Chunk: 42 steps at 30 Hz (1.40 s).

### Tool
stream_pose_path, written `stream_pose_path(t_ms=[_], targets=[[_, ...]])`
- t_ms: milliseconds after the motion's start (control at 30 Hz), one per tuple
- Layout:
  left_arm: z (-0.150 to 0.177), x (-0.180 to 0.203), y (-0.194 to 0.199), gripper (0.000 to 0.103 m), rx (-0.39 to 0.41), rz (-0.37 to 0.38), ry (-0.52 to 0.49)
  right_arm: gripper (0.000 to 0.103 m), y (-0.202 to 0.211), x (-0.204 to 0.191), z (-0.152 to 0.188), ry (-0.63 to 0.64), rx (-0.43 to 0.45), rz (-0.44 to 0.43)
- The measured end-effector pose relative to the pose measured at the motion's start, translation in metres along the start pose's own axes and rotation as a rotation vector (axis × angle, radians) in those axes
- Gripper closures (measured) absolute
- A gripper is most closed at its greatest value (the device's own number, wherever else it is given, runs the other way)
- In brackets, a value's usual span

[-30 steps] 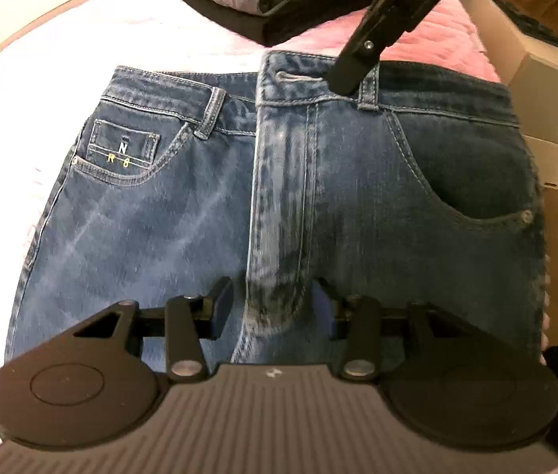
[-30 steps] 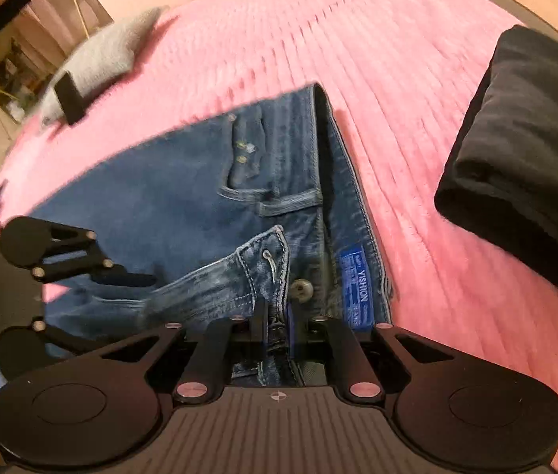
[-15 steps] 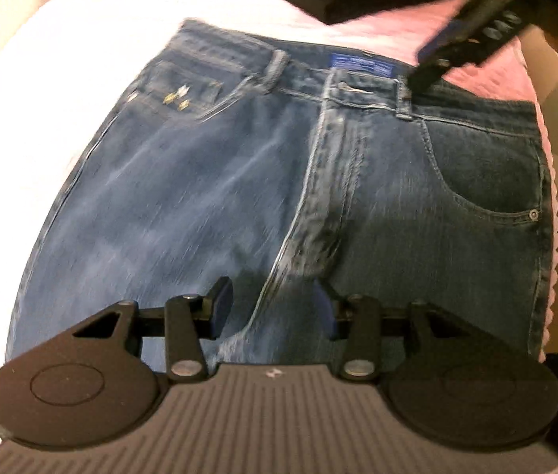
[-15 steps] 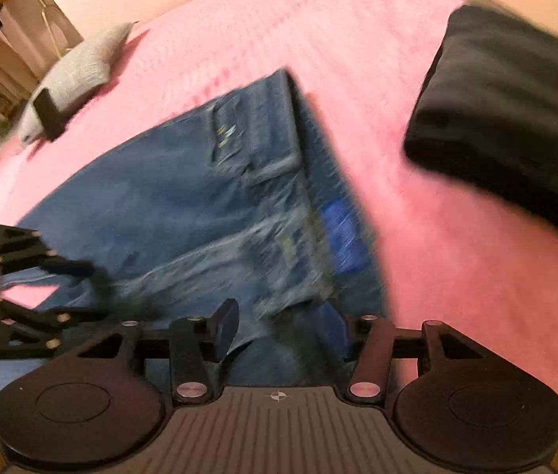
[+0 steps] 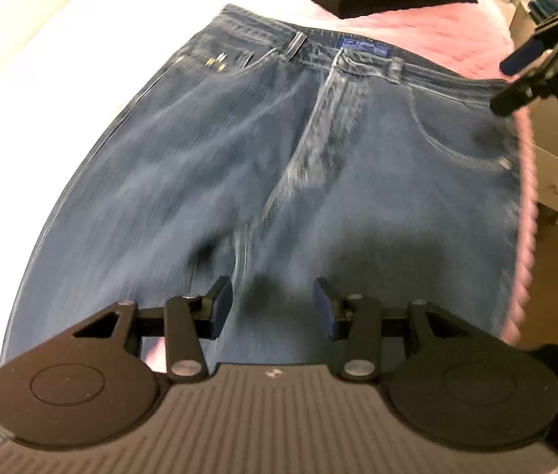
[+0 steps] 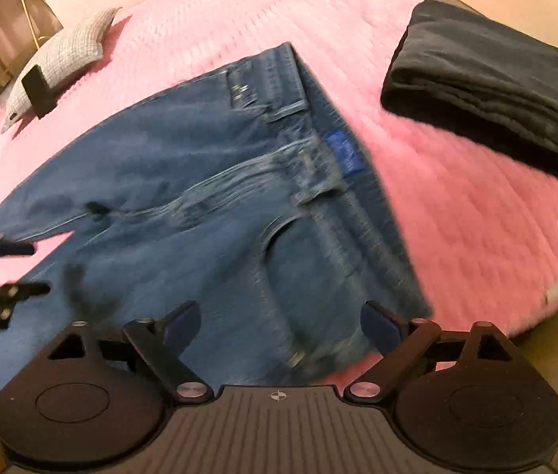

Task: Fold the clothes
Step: 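Open the right tool and lift both tools away from the flat jeans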

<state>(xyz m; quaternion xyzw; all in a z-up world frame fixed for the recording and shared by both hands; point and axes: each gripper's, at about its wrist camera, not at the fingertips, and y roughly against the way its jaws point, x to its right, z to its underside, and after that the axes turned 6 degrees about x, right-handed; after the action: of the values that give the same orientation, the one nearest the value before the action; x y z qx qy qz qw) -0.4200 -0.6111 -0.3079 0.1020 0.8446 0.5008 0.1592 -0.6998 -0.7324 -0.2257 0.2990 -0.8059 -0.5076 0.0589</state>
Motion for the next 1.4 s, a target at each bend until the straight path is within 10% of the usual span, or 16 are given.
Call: stream_pose_path(t_ms=[267, 400, 733, 967, 1400], targets=[[0.091, -0.019, 0.126, 0.035, -0.042, -0.084, 0.218, 0.012, 0.063, -0.08, 0.026, 0.011, -0.034, 0.02], [0.126, -0.029, 0.178, 0.0, -0.064, -0.158, 0.336, 0.0, 0.09, -0.11, 0.029, 0.091, -0.048, 0.058], [0.199, -0.028, 0.261, 0.001, -0.091, -0.315, 0.616, 0.0, 0.127, -0.112, 0.017, 0.154, -0.016, 0.042], [0.193, 0.006, 0.282, 0.001, -0.052, -0.392, 0.81, 0.0, 0.148, -0.087, 0.012, 0.238, -0.01, -0.026], [0.139, 0.094, 0.302, 0.001, -0.023, -0.476, 0.782, 0.0, 0.188, -0.042, 0.026, 0.313, 0.095, -0.124]])
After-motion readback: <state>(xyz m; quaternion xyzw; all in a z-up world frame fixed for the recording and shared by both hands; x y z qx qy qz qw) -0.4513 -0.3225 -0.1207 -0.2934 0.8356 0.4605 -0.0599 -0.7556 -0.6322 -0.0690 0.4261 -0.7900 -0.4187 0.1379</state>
